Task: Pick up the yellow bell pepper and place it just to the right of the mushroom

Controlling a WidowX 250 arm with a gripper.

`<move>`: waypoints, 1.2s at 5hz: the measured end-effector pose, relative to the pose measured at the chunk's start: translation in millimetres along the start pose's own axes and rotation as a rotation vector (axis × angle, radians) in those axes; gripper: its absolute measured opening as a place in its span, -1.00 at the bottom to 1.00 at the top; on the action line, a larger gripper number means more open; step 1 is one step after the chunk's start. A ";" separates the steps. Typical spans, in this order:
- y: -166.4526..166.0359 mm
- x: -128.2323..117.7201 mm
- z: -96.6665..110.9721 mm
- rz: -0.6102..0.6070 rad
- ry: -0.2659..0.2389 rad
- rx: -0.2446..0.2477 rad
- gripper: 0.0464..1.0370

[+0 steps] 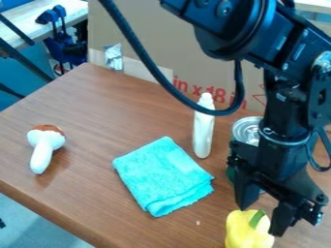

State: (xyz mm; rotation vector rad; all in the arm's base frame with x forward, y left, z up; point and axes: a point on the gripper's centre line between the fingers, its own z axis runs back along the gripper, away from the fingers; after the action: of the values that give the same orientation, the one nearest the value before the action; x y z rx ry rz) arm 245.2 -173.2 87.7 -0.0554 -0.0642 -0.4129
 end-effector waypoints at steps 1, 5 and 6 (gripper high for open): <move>-1.3 -0.2 -0.8 0.002 0.015 -0.003 -0.34; 11.4 -13.5 32.6 0.044 -0.068 -0.022 -0.89; 38.0 -32.7 63.6 0.128 -0.132 0.011 -0.89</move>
State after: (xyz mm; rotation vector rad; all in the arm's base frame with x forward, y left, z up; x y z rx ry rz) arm 227.4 -121.2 147.2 -0.0751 -0.1922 -0.2806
